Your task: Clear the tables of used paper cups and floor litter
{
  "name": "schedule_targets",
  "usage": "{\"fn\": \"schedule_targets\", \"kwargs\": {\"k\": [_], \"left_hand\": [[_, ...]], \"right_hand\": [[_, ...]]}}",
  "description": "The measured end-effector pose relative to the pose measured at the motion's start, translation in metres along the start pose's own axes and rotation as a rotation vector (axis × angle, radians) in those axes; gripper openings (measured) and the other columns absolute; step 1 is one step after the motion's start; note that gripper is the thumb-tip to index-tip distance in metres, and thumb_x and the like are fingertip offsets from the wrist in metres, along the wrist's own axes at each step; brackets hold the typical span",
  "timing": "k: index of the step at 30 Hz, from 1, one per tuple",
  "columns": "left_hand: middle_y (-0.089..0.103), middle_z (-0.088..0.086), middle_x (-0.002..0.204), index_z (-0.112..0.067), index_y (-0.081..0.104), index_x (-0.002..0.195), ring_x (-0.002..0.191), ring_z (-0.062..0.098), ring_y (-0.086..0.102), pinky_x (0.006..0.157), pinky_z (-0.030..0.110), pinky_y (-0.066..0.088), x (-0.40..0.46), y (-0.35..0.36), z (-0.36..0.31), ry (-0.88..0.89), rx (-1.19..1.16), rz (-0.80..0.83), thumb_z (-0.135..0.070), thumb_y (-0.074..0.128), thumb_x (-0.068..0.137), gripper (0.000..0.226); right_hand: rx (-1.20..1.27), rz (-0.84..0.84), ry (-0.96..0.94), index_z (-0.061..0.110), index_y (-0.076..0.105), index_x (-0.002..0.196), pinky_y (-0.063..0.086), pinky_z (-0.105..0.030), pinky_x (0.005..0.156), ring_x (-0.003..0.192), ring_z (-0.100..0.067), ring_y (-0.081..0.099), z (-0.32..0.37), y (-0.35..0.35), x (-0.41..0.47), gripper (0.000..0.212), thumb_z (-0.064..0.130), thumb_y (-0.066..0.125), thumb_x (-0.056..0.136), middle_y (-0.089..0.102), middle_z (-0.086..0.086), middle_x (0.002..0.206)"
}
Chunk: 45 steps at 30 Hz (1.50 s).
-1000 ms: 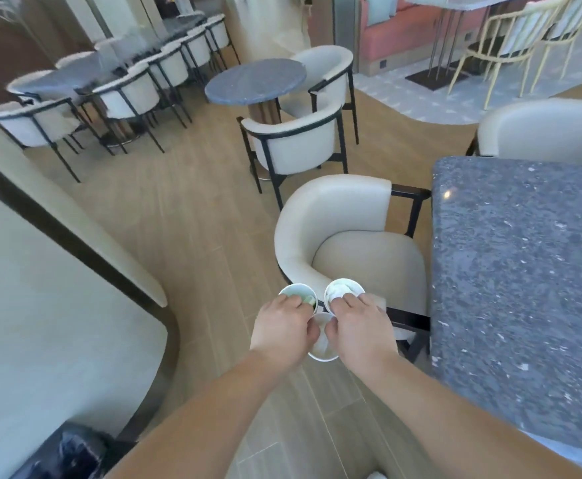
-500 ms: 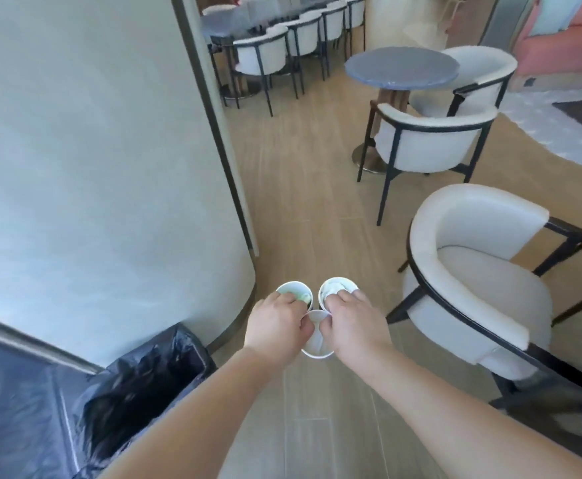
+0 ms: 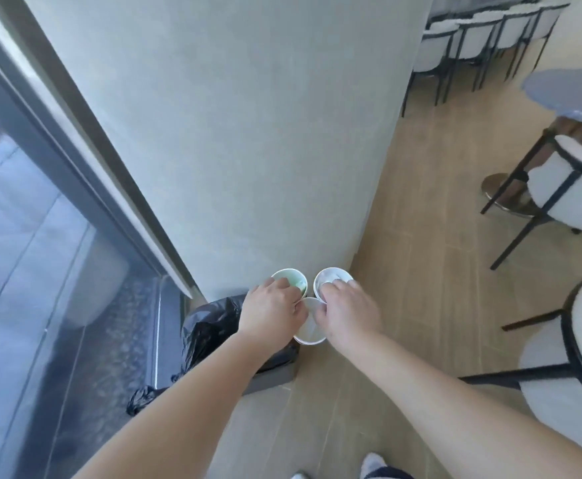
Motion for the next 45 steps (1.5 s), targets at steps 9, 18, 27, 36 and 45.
{"fn": "schedule_targets", "kwargs": {"k": [9, 18, 27, 36, 45], "left_hand": [[0.049, 0.003, 0.054, -0.012, 0.055, 0.051, 0.052, 0.028, 0.047, 0.052, 0.028, 0.024, -0.01, -0.007, 0.072, -0.21, 0.032, -0.045, -0.017, 0.069, 0.063, 0.019], [0.047, 0.002, 0.051, -0.012, 0.052, 0.048, 0.05, 0.027, 0.046, 0.049, 0.027, 0.025, 0.009, -0.009, 0.111, -0.434, 0.08, -0.055, -0.015, 0.072, 0.059, 0.023], [0.052, 0.008, 0.054, -0.007, 0.059, 0.051, 0.052, 0.03, 0.048, 0.048, 0.03, 0.028, 0.024, -0.003, 0.131, -0.521, 0.087, -0.053, -0.018, 0.076, 0.07, 0.028], [0.064, 0.004, 0.077, -0.012, 0.069, 0.079, 0.076, 0.027, 0.056, 0.065, 0.036, 0.041, 0.023, 0.029, 0.187, -0.577, -0.001, -0.004, -0.016, 0.061, 0.082, 0.009], [0.065, 0.001, 0.085, -0.015, 0.071, 0.089, 0.083, 0.024, 0.057, 0.071, 0.037, 0.047, 0.014, 0.042, 0.23, -0.591, -0.143, 0.041, -0.016, 0.057, 0.086, 0.014]], "right_hand": [[0.065, 0.071, -0.228, 0.017, 0.057, 0.081, 0.025, -0.029, 0.063, 0.09, -0.028, 0.054, 0.061, 0.038, 0.043, 0.012, 0.028, 0.057, 0.083, 0.064, -0.002, 0.09], [0.127, 0.223, -0.441, 0.016, 0.058, 0.089, 0.029, -0.032, 0.065, 0.099, -0.027, 0.051, 0.092, 0.068, 0.104, 0.014, 0.028, 0.051, 0.087, 0.063, -0.003, 0.101], [0.162, 0.353, -0.482, 0.019, 0.055, 0.088, 0.03, -0.031, 0.065, 0.101, -0.025, 0.05, 0.103, 0.089, 0.14, 0.008, 0.025, 0.049, 0.084, 0.063, 0.001, 0.103], [0.093, 0.438, -0.392, 0.02, 0.057, 0.095, 0.034, -0.032, 0.068, 0.105, -0.023, 0.049, 0.122, 0.128, 0.152, 0.014, 0.027, 0.049, 0.087, 0.061, 0.003, 0.106], [0.081, 0.446, -0.224, 0.019, 0.054, 0.084, 0.04, -0.034, 0.065, 0.094, -0.023, 0.048, 0.125, 0.147, 0.164, 0.013, 0.029, 0.047, 0.082, 0.058, 0.004, 0.091]]}}
Point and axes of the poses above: each hand's wrist, its own x-axis towards the middle knuckle, its own y-axis out of the palm, z = x × y, the point moved 6 cm from there along x, towards the middle knuckle
